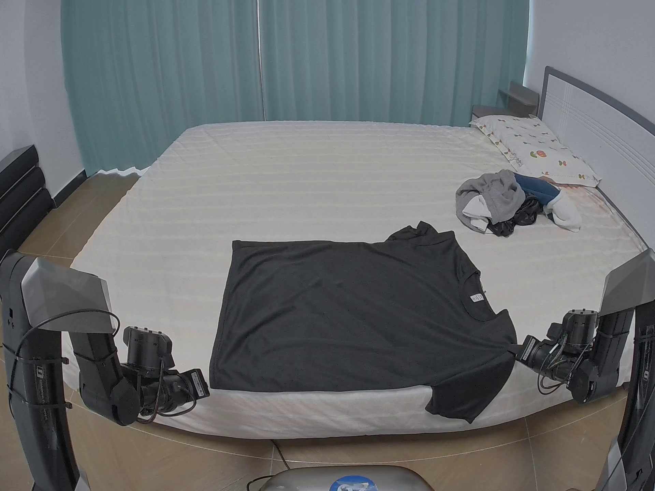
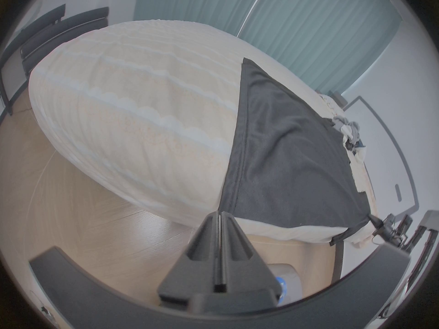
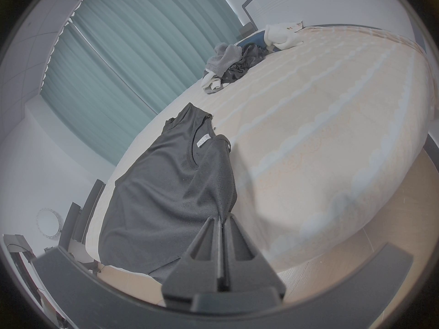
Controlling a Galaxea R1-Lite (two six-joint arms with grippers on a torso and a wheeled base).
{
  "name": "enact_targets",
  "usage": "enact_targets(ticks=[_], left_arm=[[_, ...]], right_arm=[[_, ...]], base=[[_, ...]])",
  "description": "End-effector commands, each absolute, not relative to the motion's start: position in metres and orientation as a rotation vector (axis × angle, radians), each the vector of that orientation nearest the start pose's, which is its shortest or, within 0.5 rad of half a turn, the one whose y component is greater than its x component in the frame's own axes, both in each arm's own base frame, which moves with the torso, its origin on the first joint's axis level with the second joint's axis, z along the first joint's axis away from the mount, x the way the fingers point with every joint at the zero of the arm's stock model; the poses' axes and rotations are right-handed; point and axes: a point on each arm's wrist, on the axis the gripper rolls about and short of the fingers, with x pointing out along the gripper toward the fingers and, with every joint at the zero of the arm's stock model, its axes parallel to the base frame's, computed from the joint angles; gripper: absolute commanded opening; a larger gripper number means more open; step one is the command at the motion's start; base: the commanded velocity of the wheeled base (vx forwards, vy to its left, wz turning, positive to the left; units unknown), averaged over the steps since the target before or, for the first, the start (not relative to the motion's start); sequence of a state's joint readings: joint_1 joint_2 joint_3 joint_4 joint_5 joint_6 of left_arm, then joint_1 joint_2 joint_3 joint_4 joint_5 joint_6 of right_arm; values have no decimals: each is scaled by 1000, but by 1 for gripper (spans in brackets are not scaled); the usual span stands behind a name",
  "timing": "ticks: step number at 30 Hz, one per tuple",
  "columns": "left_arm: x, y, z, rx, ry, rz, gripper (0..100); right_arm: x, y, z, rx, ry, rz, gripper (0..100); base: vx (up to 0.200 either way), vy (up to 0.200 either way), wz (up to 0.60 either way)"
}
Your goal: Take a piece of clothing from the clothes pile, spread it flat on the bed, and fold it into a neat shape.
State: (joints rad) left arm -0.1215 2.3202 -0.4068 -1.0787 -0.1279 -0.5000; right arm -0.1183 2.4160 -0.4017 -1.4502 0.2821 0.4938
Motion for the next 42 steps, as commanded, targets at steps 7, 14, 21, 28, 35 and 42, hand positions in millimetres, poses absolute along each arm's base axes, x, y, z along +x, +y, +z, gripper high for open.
enact_targets(ticks=[7,14,21,28,35,42], left_arm=[[297,-38,-41,-565,834,-26,0],[306,-41,-39,-618,815,-22,0],[305,-47,-40,-603,816,-39,0],[306,-48,-39,-601,812,-44,0],[304,-46,-40,-598,819,-43,100],[305,-48,-52,-530,803,-78,100]], right_arm=[[313,-33,-40,636,505,31,0],[317,-33,-35,677,454,51,0],[317,-33,-37,678,460,55,0],[317,-31,-37,678,465,59,0],[317,-31,-38,678,466,58,0],[317,-31,-38,678,467,59,0]], base=[[0,0,0],[0,0,0],[0,0,0],[0,0,0],[0,0,0],[0,0,0]])
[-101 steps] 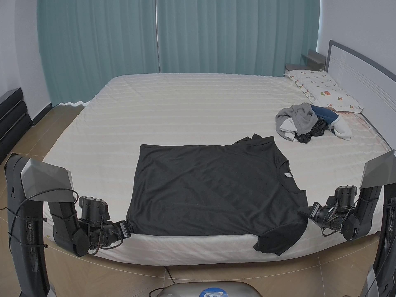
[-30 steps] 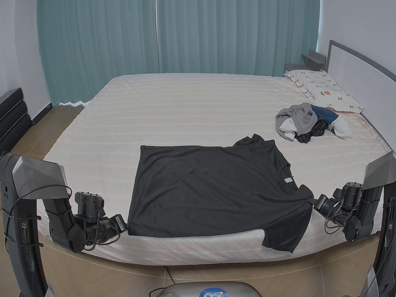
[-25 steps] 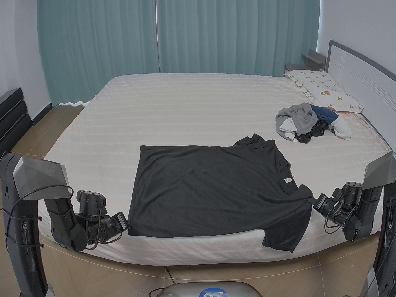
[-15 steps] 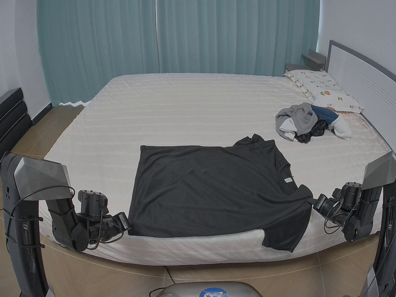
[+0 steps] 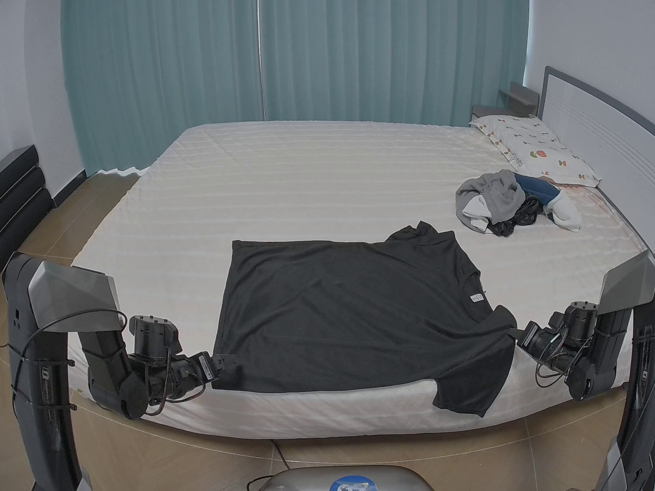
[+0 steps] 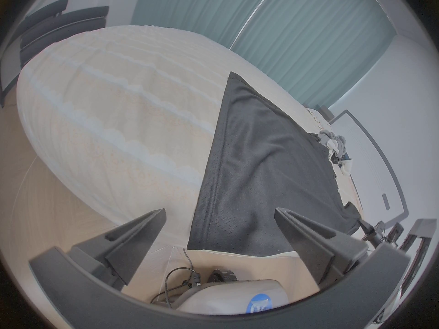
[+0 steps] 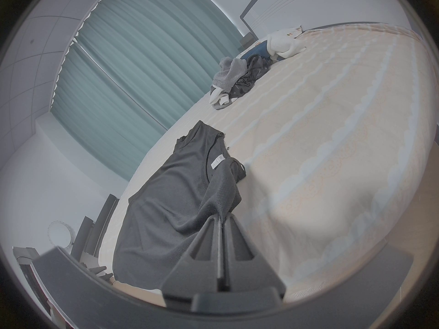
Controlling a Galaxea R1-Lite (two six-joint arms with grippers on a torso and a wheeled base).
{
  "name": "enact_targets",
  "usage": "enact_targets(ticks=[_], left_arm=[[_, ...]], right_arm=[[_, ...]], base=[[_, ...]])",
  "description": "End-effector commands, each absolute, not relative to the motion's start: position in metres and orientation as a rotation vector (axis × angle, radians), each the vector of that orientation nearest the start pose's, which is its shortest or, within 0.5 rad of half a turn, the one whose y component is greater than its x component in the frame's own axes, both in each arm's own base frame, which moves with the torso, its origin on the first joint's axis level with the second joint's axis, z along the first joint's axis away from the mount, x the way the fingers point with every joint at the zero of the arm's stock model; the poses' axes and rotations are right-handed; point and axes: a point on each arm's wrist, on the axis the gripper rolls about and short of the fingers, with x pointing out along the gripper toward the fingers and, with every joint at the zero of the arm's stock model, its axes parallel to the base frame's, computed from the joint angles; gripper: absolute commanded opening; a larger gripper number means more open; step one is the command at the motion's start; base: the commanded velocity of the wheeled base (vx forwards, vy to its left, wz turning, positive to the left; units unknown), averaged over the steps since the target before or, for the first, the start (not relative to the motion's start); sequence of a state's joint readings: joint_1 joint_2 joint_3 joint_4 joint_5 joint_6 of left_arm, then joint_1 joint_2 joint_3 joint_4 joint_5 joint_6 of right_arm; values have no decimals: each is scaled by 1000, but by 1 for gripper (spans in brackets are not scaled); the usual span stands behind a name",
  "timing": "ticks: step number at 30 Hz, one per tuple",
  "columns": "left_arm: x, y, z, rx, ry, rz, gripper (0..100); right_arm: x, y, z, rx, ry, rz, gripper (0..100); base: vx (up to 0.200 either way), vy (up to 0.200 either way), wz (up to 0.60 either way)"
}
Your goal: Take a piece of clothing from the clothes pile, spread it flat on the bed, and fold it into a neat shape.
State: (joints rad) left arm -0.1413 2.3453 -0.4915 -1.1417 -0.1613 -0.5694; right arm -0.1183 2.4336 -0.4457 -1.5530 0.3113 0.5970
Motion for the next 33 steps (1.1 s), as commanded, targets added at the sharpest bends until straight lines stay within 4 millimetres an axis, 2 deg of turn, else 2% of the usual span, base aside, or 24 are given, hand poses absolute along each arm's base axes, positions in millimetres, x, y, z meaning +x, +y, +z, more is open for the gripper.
enact_targets(ticks=[1,11,24,25,33], left_arm=[[305,-49,-54,-522,802,-85,100],[306,-64,-54,-499,794,-139,100],[313,-65,-57,-505,787,-154,100],[313,-65,-57,-505,787,-154,0],[308,-59,-58,-516,789,-134,0]], right_arm=[[317,-31,-38,678,467,59,0],[317,-30,-38,677,469,62,0],[317,-29,-38,677,470,63,0],[317,-29,-38,677,470,63,0],[317,-29,-38,677,471,63,0]], base=[[0,0,0],[0,0,0],[0,0,0],[0,0,0],[0,0,0]])
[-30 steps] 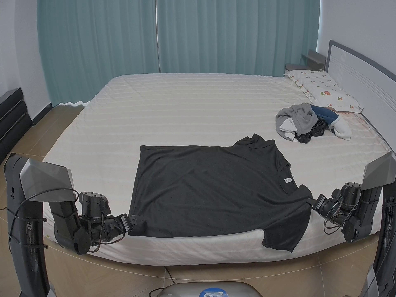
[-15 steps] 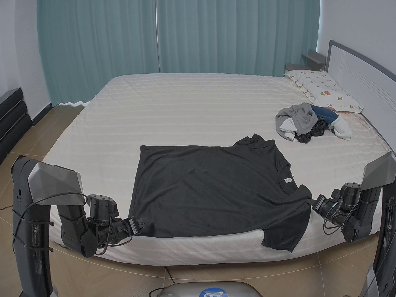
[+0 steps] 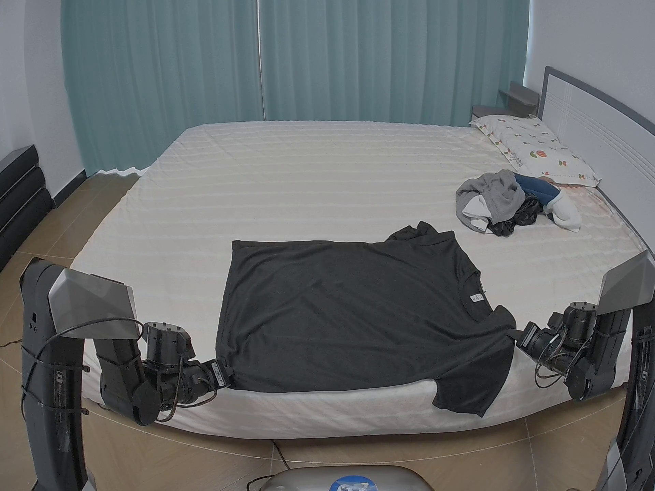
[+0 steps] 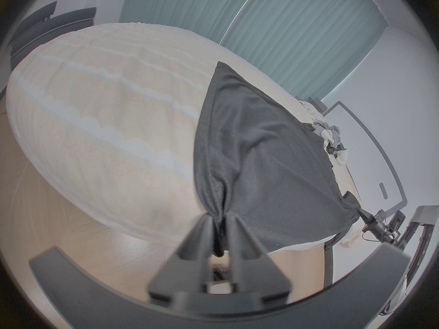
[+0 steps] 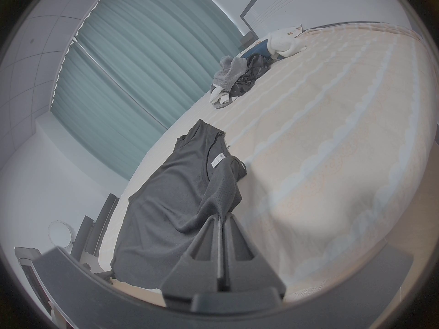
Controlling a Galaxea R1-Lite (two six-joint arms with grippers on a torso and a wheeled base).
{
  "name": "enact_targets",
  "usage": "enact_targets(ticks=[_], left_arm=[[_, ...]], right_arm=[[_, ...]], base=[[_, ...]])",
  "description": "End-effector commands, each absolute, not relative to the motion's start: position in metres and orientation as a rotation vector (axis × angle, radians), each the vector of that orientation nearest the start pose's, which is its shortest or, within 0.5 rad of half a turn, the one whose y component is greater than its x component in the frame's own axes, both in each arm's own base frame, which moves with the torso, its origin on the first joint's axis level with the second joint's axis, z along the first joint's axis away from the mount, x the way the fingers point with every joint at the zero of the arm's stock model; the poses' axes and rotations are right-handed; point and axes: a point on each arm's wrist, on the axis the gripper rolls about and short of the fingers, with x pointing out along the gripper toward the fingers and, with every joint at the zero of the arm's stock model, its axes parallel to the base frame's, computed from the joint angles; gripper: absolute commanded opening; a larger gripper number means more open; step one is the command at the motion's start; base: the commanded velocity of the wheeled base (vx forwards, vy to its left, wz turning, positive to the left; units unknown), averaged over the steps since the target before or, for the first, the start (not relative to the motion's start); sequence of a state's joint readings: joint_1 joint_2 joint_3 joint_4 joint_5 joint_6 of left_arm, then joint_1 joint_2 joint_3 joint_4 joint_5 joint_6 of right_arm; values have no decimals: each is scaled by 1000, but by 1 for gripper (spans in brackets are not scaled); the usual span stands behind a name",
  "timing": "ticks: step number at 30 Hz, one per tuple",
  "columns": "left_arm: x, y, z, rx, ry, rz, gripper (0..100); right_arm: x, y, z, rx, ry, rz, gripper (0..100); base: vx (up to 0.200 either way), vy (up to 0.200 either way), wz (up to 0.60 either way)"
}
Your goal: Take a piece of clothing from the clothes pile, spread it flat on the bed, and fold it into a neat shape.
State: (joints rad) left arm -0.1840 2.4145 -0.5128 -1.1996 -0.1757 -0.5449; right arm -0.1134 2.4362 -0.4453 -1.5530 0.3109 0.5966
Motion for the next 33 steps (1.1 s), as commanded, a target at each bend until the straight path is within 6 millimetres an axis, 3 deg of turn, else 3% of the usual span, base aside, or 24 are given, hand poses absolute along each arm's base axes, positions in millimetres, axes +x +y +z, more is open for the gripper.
enact_targets(ticks=[1,7,16,27,30,33], left_arm=[[306,-58,-58,-516,799,-128,0],[304,-55,-54,-522,788,-114,0],[319,-46,-42,-638,642,-89,0],[323,-42,-43,-675,631,-68,0],[323,-42,-43,-674,633,-69,0],[323,-42,-44,-676,634,-66,0]], right_arm=[[317,-29,-38,677,471,63,0],[318,-29,-37,676,465,65,0],[331,-32,-32,686,408,75,0],[342,-29,-23,684,379,85,0],[346,-30,-27,688,403,75,0],[361,-36,-52,702,423,62,0]], base=[[0,0,0],[0,0,0],[0,0,0],[0,0,0],[0,0,0],[0,0,0]])
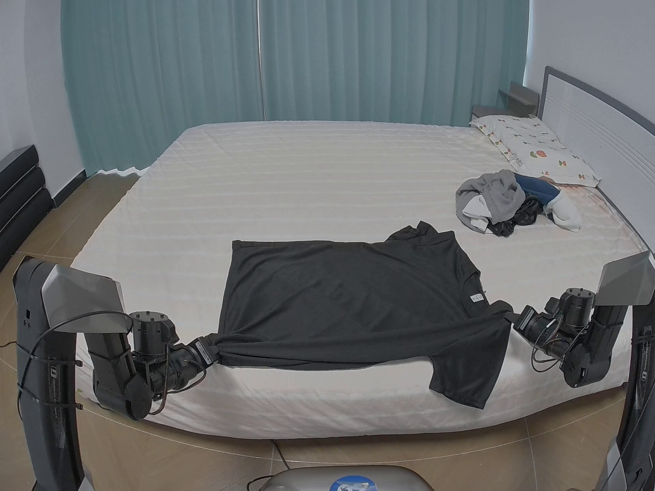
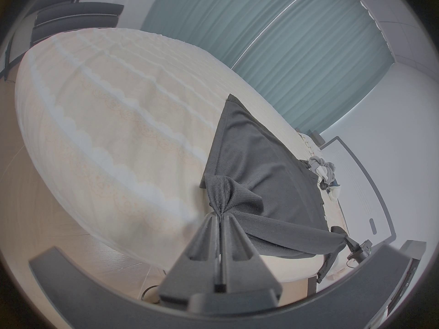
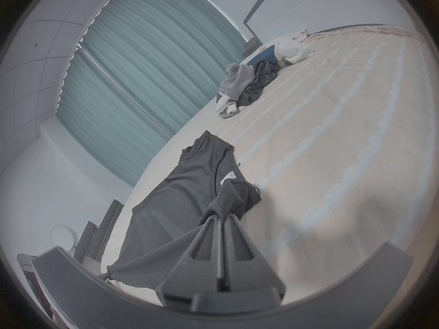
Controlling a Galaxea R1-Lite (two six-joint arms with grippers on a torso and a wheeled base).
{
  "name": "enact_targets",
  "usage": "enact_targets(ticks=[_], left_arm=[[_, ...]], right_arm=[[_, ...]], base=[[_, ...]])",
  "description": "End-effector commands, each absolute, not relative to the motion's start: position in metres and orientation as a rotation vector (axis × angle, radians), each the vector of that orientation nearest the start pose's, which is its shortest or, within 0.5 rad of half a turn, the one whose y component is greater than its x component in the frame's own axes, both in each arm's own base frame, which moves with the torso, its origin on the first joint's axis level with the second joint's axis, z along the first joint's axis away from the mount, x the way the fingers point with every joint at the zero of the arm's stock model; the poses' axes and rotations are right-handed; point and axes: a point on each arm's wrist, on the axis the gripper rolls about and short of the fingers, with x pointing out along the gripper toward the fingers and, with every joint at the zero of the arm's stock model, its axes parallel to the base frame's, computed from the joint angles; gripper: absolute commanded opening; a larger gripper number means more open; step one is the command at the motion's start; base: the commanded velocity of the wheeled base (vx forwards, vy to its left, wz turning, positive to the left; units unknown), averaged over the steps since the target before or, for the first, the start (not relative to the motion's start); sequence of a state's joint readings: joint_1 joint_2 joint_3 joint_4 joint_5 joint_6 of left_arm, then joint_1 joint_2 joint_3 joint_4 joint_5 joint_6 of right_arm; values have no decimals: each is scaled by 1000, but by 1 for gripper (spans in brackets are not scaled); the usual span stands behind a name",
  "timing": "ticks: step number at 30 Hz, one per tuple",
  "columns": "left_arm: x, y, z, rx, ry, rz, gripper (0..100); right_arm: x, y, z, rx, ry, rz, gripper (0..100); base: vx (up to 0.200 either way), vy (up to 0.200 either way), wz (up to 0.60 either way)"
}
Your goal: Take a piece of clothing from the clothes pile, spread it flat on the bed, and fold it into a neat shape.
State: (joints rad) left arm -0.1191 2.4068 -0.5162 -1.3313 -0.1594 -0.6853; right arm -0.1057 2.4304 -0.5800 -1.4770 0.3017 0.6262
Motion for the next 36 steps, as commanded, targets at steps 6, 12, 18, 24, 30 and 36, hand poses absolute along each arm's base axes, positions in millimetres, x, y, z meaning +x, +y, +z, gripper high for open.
enact_targets(ticks=[6,12,18,24,30,36], left_arm=[[323,-41,-45,-676,638,-63,0],[322,-41,-48,-675,647,-56,0],[323,-41,-48,-674,644,-52,0],[321,-42,-49,-671,650,-52,0],[322,-42,-49,-671,650,-52,0],[321,-42,-49,-671,653,-51,0]], right_arm=[[368,-40,-54,701,399,70,100],[350,-58,-34,734,405,88,100],[318,-51,-31,763,514,172,100],[304,-27,-41,710,606,247,100],[298,-12,-54,699,681,287,100],[299,-13,-59,702,688,280,100]], base=[[0,0,0],[0,0,0],[0,0,0],[0,0,0],[0,0,0],[0,0,0]])
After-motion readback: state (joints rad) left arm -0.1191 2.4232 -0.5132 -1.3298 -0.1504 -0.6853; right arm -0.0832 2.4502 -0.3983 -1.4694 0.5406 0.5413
